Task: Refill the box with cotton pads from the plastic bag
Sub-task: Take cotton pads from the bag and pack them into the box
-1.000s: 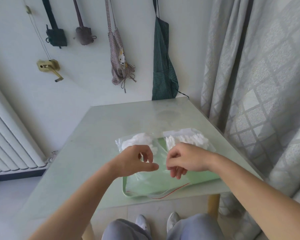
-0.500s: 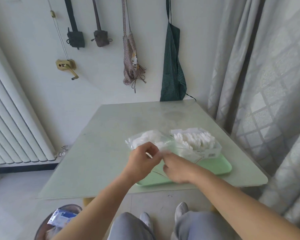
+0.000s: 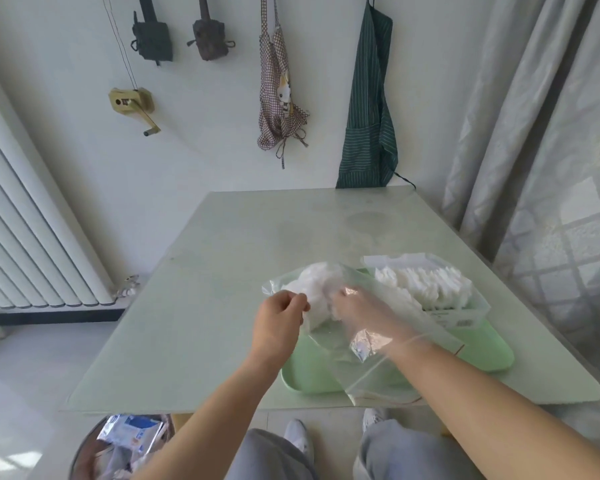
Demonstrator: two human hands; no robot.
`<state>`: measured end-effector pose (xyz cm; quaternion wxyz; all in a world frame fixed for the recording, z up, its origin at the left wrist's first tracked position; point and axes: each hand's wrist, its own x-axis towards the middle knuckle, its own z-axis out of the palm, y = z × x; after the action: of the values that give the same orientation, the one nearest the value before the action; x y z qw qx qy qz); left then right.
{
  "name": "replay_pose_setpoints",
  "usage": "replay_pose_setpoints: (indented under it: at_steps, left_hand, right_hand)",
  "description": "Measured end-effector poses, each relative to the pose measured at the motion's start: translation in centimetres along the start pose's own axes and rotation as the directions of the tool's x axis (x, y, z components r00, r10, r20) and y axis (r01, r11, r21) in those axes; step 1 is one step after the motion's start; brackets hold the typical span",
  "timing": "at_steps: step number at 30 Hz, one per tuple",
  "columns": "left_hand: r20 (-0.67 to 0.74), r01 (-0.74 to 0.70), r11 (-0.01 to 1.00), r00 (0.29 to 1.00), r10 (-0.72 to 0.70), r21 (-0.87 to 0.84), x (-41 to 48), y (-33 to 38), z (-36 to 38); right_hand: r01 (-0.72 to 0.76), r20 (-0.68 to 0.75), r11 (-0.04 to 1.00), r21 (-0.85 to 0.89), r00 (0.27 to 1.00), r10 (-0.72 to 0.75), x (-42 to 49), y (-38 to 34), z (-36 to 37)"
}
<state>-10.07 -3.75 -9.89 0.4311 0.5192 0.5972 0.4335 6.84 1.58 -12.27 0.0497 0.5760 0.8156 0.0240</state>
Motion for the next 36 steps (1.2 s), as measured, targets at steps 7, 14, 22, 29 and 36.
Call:
replay_pose_setpoints:
  at_steps: [7,14,22,29,36]
  left_hand:
    - [0.345,-0.562,0.605,0.826,0.446,0.563,2.7,-0.6,1.0]
    - [0.436,-0.595,0.549,0.804,0.405,0.587,4.9,-1.5,1.8]
    - [0.420,-0.530,0.444,0.846,0.328,0.722,5.9,-2.2,2.7]
    - [0.333,-0.434,0.348,0.889,0.314,0.831,6.2,-1.8,3.9]
    - [0.345,-0.444,0.418,0.892,0.292,0.793,6.0,-0.2,3.6]
  right_hand:
    - [-0.126,0.061,0.978,0.169,0.991,0.118,0.2,0.2,1.3]
    - [0.038,-0.056,0.980,0.193,0.998,-0.028,-2.3,1.0,1.9]
    - [0.046,0.074,0.958,0.282,0.995,-0.070,-7.8,0.4,-1.2]
    - [0.069,0.083,0.825,0.560,0.987,-0.139,-11.1,0.2,-5.9]
    - [-0.027,0.039,0.286,0.958,0.999,-0.036,-12.9,3.1,-9.9]
